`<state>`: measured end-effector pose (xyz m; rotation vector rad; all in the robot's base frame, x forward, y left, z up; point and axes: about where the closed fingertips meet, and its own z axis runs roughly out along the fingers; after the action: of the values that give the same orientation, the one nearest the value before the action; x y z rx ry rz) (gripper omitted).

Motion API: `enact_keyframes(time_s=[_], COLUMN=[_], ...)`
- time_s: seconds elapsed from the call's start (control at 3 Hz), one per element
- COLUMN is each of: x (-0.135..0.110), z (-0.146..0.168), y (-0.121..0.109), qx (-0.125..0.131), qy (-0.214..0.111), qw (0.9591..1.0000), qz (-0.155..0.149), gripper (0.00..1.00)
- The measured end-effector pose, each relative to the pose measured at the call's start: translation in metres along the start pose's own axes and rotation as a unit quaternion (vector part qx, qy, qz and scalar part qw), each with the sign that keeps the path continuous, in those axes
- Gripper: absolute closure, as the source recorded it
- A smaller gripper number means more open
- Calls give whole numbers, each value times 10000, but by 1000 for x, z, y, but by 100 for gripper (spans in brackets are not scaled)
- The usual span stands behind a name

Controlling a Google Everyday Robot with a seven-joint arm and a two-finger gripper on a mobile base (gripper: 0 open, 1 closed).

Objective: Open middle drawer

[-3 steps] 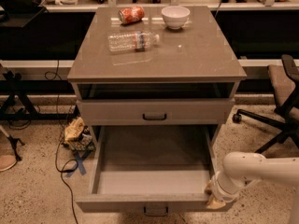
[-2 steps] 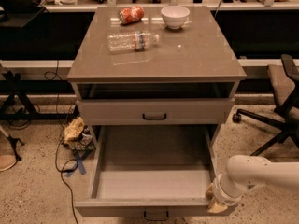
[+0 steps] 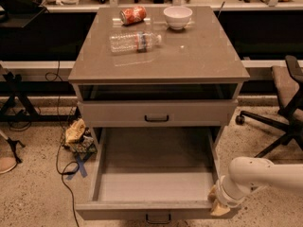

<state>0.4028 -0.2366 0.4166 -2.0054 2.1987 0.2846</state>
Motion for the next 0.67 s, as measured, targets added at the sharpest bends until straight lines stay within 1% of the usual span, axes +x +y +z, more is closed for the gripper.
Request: enact_keyframes(time_s=[0.67], x=[0], z=[2], y=[2], qx=[-27], qy=[-3], qw=[10000], qz=[-2], gripper=[35])
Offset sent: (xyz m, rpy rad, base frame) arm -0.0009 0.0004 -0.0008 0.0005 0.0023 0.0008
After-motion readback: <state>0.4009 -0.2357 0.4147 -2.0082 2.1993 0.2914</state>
